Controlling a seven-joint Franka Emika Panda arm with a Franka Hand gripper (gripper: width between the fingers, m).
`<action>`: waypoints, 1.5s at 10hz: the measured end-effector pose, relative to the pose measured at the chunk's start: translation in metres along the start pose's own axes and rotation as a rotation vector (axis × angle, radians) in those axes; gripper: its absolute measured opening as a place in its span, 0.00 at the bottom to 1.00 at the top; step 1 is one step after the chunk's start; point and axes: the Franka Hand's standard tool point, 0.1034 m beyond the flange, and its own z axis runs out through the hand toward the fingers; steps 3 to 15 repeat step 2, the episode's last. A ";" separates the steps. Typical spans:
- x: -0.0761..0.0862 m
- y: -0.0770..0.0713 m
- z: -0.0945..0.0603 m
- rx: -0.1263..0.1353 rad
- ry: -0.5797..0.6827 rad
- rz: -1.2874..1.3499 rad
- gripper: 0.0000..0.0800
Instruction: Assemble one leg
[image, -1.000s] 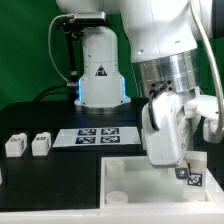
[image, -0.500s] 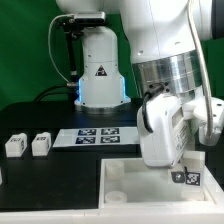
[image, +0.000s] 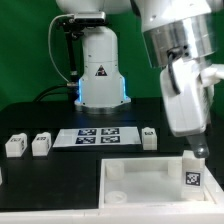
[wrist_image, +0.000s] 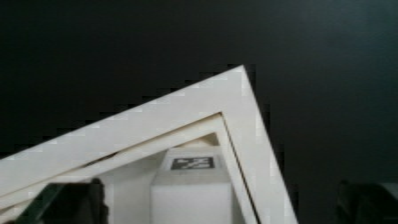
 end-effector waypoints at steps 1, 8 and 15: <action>0.003 0.001 0.003 0.002 0.004 -0.002 0.81; 0.003 0.002 0.003 0.000 0.005 -0.001 0.81; 0.003 0.002 0.003 0.000 0.005 -0.001 0.81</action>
Offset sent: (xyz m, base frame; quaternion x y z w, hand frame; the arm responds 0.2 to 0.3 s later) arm 0.0000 0.0000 0.0000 0.0000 0.0000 0.0000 1.0000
